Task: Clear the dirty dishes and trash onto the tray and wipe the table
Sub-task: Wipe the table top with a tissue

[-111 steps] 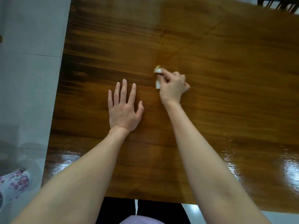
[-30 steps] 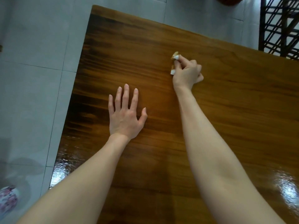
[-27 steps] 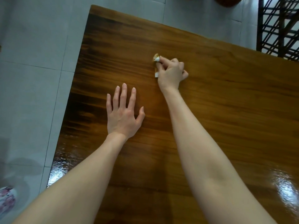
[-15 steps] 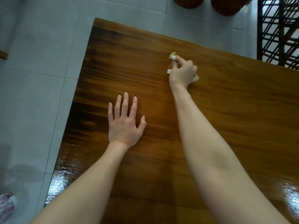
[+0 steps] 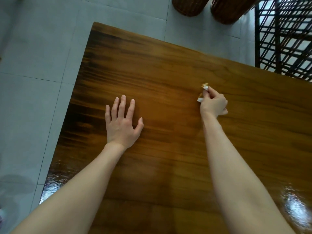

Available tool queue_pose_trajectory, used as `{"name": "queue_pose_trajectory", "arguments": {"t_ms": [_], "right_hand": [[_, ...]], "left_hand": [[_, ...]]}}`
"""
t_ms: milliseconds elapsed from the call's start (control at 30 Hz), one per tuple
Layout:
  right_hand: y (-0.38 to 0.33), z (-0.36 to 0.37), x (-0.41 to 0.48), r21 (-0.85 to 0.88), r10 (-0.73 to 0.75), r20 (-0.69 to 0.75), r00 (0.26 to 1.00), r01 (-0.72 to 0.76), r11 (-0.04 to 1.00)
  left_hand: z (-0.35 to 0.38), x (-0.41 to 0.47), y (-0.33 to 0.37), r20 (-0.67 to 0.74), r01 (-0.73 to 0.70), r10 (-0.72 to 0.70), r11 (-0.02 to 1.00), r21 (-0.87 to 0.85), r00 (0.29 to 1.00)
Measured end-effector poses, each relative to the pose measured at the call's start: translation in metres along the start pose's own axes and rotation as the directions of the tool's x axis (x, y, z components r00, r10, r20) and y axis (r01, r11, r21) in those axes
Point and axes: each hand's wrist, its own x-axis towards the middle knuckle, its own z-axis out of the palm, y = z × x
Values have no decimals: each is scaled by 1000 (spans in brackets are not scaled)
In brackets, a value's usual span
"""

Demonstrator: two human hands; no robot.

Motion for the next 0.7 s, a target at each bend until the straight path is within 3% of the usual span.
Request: {"name": "queue_pose_trajectory", "arguments": {"t_ms": [100,167,233,333,533,700], "right_hand": [[-3,14,-25,4,-119,95,988,120,993],[-3,25,-49,-14,-260,186,948,267,964],[0,25,-55,-25,-311,198,930,322,946],[11,8,-20,-46,-257,107,961,263,964],[13,-18,54,29,-7,-52,999,8,1000],[5,3,22,52,-192,100,976,188,981]], "left_hand": [[-1,7,19,-17,17,-18,999,-30,1000],[2,16,41,-5,-47,46,999,-28,999],[6,26,58,12,-91,91,995,-29,996],[16,40,72,27,-93,93,996,-8,995],[20,41,73,-6,-90,91,995,36,996],[17,41,74,16,-81,80,997,15,997]]}}
